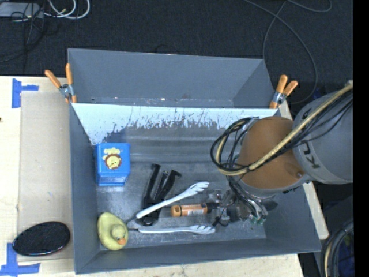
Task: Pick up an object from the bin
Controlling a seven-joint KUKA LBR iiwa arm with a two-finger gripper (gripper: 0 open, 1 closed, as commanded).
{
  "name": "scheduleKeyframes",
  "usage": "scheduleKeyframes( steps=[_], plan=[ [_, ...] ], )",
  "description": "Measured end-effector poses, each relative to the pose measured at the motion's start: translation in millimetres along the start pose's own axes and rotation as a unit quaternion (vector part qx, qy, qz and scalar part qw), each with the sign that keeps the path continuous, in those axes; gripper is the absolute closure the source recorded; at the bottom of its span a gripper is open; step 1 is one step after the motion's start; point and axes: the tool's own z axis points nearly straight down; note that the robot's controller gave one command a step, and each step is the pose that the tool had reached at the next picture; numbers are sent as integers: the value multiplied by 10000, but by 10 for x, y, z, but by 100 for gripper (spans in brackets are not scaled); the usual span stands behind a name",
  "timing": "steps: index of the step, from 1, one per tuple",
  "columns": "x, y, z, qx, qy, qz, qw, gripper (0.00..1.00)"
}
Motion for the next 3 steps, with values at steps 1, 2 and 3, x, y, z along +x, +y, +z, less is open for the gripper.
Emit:
scheduleKeyframes(
  steps=[1, 2, 3],
  plan=[
    [-28, 7, -377, -4, 2, -12, 10000, 100],
    [62, 401, 54, -3, -26, -481, 9988, 100],
    [32, 182, -285, 4, -15, -320, 9995, 100]
  ],
)
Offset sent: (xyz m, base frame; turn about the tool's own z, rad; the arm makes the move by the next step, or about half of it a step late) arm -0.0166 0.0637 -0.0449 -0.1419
